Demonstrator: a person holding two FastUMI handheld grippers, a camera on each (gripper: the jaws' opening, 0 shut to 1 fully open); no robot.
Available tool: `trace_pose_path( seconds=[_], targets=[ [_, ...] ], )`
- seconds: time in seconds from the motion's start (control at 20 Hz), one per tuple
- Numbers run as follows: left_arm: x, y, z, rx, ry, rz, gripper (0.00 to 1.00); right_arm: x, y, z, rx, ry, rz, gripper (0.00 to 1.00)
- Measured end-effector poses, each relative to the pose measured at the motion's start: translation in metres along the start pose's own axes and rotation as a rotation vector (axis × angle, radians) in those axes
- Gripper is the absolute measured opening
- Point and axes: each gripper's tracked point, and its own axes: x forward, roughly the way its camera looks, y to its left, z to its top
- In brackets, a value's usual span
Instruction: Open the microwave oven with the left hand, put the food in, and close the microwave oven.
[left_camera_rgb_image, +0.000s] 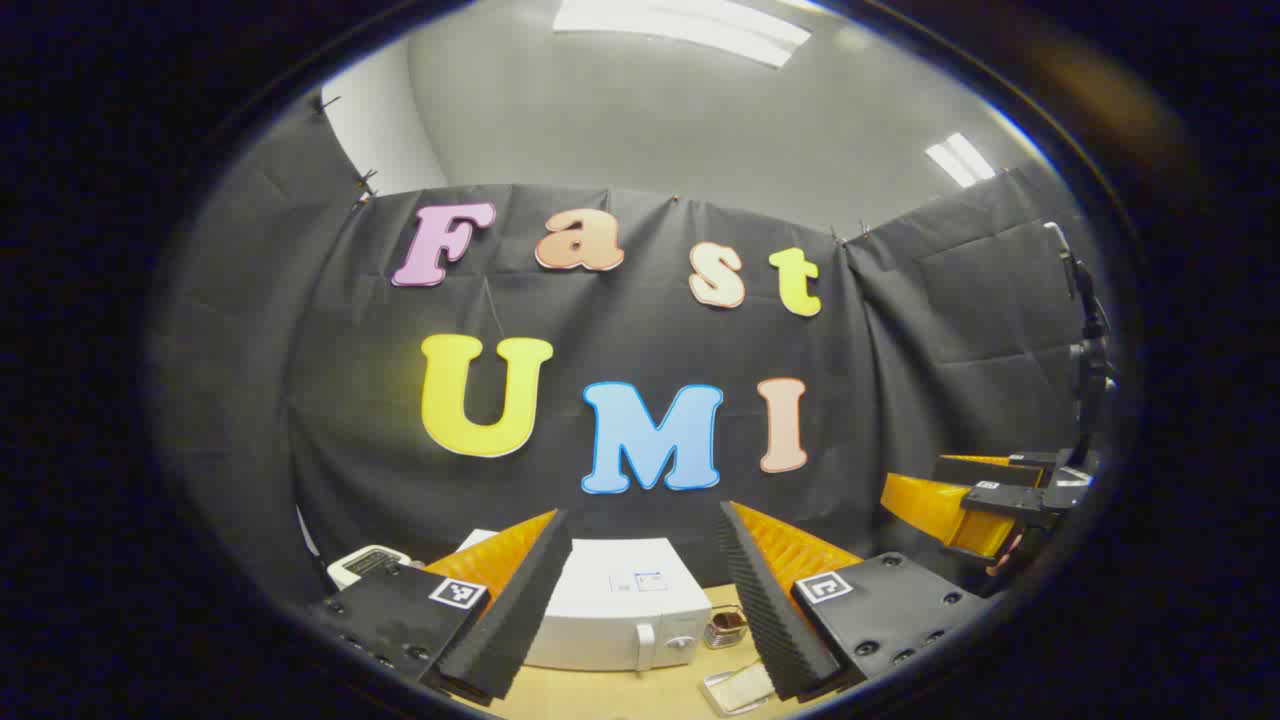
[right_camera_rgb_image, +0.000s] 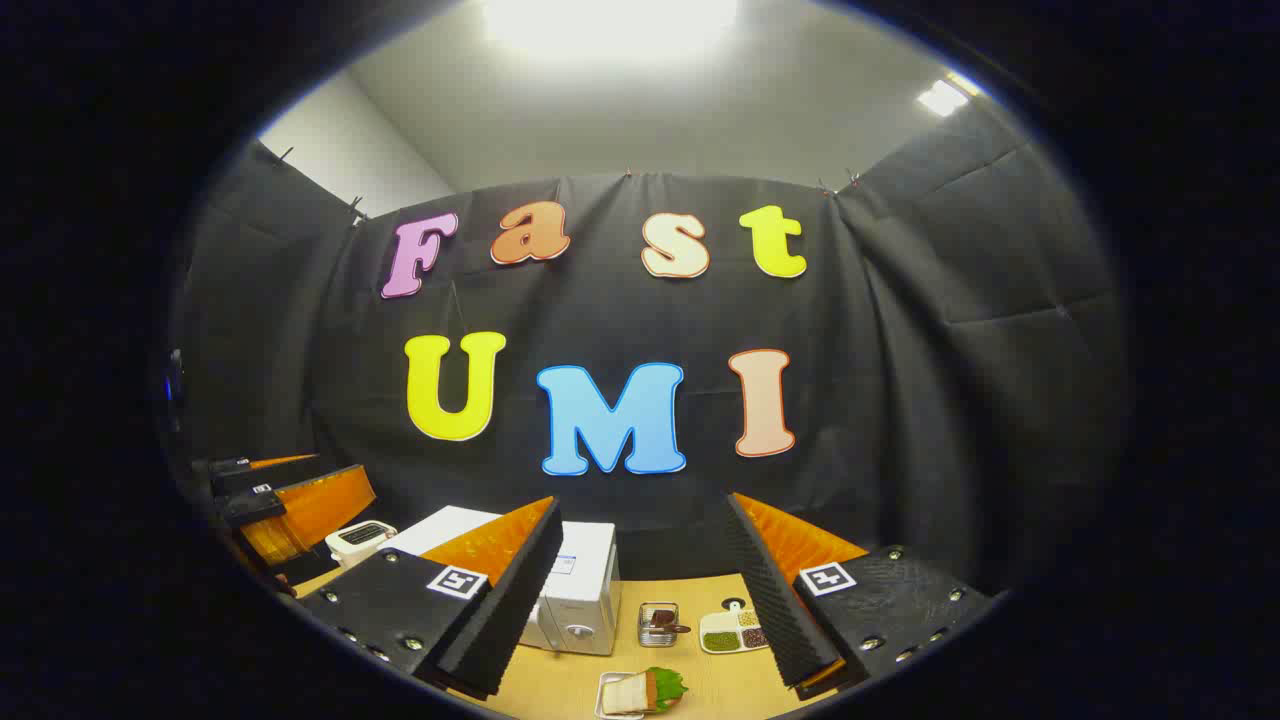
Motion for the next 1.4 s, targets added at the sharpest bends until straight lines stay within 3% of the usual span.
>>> trace_pose_path(
  seconds=[0.25, 0.5, 0.9, 1.1, 1.4],
  targets=[
    [-0.002, -0.011, -0.002, 0.001, 0.006, 0.004, 0.96, 0.001, -0.001, 0.003, 0.013, -0.005, -0.019, 0.97],
    [-0.005, 0.002, -0.001, 0.002, 0.003, 0.096, 0.96, 0.001, -0.002, 0.0, 0.016, -0.006, -0.025, 0.97],
    [-0.009, 0.001, -0.011, -0.012, -0.016, 0.091, 0.96, -0.004, -0.002, -0.006, 0.008, 0.006, -0.016, 0.97],
    [-0.002, -0.005, -0.039, -0.026, -0.009, 0.067, 0.96, -0.009, -0.008, -0.011, 0.001, 0.012, -0.027, 0.97],
    [0.025, -0.016, -0.12, -0.055, 0.07, 0.026, 0.97, -0.013, -0.025, -0.02, -0.024, 0.03, -0.067, 0.97]
  ],
)
